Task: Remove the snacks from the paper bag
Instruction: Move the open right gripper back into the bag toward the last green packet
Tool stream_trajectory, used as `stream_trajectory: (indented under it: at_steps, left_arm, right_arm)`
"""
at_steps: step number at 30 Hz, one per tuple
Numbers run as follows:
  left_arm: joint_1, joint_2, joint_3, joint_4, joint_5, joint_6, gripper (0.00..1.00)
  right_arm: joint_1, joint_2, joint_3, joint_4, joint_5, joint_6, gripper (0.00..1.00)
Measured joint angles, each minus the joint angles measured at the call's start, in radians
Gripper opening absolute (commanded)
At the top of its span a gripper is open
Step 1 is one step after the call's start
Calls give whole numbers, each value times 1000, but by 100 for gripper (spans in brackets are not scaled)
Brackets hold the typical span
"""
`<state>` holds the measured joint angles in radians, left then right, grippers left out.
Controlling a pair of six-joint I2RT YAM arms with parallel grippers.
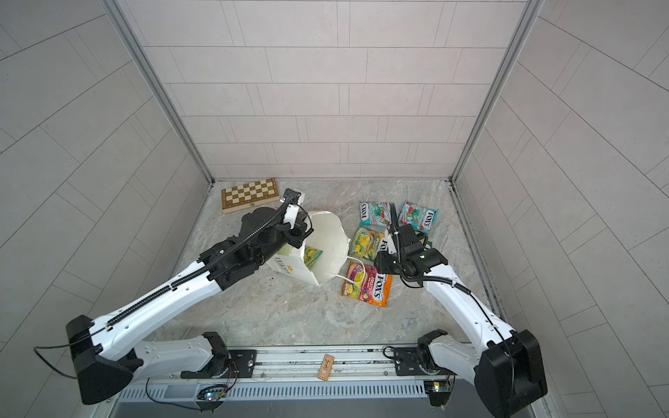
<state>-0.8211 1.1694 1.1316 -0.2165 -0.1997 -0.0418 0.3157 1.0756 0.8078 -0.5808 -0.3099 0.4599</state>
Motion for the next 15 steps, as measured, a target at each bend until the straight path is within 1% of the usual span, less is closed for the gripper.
stream_trajectory:
  at_steps: [4, 7, 11, 15]
  left_arm:
    - [0, -39, -33, -8, 74, 19, 0]
    - [0, -49, -68, 0, 93, 25, 0]
    - [0, -47, -104, 7, 102, 24, 0]
    - [0, -35, -106, 28, 102, 12, 0]
  right_arm:
    - [27, -48, -9, 116, -123, 42, 50]
    - [74, -50, -13, 203, -203, 84, 50]
    - [171, -24, -14, 297, -261, 126, 50]
    - [260, 27, -14, 373, -287, 157, 48]
